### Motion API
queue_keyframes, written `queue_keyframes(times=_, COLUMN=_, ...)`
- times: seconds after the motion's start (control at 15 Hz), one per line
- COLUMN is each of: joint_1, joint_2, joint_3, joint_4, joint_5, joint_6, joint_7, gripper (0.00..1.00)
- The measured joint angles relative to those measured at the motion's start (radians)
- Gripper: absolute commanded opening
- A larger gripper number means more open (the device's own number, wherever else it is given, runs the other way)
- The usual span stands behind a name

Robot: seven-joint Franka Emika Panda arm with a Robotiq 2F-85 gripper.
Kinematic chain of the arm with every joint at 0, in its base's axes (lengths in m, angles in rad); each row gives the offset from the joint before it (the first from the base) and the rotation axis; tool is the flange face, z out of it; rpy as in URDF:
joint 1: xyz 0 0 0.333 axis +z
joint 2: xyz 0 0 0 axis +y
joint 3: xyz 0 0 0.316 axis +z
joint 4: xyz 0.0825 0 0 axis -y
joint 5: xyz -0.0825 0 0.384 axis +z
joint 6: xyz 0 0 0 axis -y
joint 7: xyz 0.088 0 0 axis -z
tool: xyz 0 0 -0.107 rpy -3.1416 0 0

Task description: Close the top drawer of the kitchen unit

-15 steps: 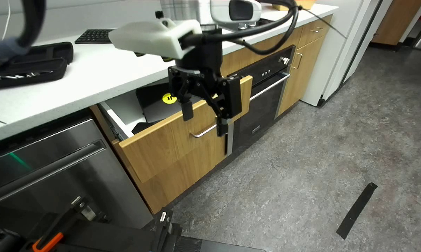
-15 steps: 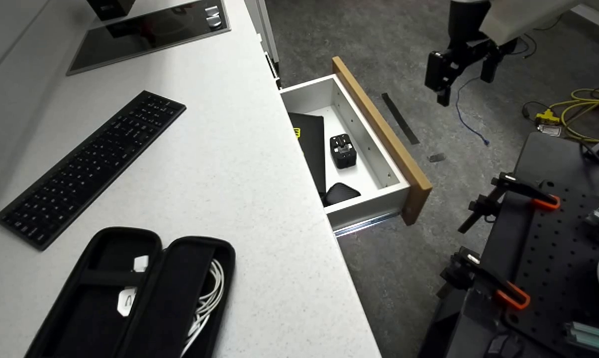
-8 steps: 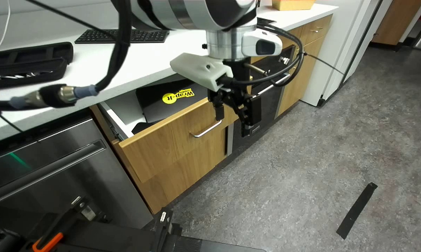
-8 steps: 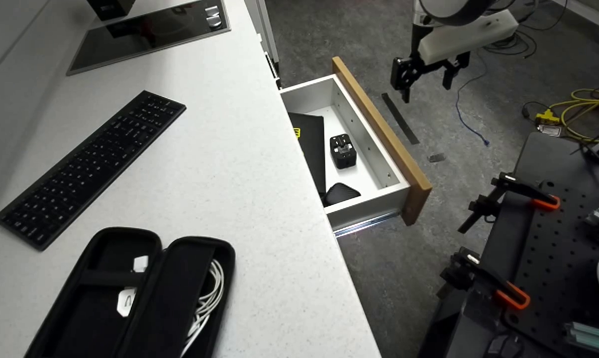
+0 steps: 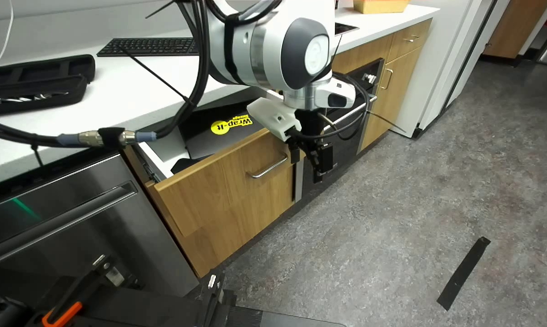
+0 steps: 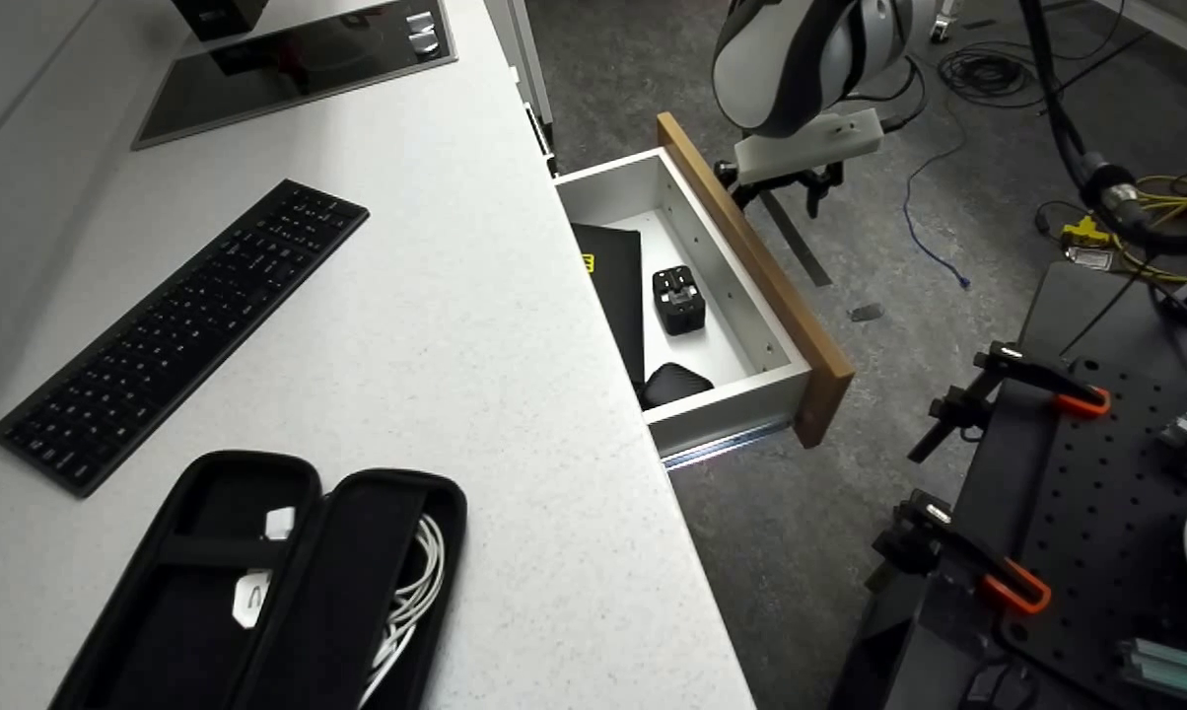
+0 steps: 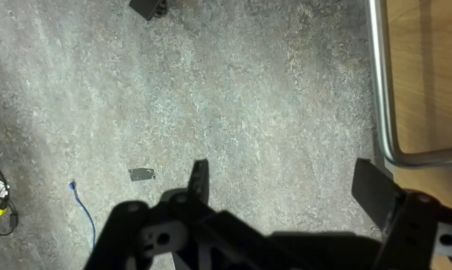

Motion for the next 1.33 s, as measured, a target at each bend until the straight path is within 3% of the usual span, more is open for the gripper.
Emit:
queue_keyframes(times=0.2, joint_1=0.004, joint_2=0.052, joint_3=0.025, joint_4=0.067, joint_5=0.075, joint_6=0.000, joint_7=-0.023, gripper=1.00)
queue_keyframes(times=0.53, joint_1=-0.005, joint_2=0.075, joint_3=0.129, joint_4=0.150, joint_5=0.226, joint_6=-0.010, joint_7=-0.112, gripper=1.00)
queue_keyframes(times=0.8, joint_1=-0.001, joint_2=0.078, joint_3=0.198, joint_4=0.210, joint_5=0.280, joint_6=-0.052, joint_7=-0.134, gripper=1.00)
queue_keyframes(times=1.33, joint_1=0.006, joint_2=0.083, joint_3=0.195, joint_4=0.217, joint_5=0.282, joint_6=-0.054, joint_7=-0.135, gripper=1.00)
